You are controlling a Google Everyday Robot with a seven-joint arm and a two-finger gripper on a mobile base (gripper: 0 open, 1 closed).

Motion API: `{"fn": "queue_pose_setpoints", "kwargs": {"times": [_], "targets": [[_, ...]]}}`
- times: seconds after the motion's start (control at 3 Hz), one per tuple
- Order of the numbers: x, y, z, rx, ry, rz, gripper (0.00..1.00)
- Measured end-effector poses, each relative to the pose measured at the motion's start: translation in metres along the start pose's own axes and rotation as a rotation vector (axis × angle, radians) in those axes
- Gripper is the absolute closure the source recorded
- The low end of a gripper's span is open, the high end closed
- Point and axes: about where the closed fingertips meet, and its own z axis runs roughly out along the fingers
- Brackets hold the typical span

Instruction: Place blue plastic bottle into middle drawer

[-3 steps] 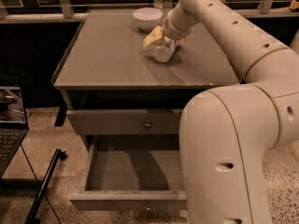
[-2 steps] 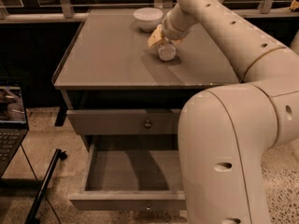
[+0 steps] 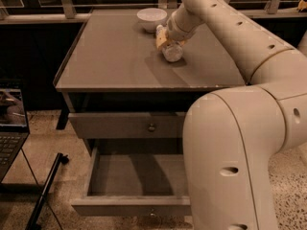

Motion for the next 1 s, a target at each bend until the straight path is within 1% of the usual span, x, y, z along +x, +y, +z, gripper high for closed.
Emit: {"fn": "queue_pose_setpoints", "kwargs": {"times": [0.33,0.67,1.0], "targets": [[0.001,0.002,0.0,-0.003,0.005,-0.009,1.0],[0.007,0.01,-0.014,-0.059,0.015,-0.054,1.0],[0.024,0.023,-0.054,-0.183,0.0,-0.087,1.0]]}}
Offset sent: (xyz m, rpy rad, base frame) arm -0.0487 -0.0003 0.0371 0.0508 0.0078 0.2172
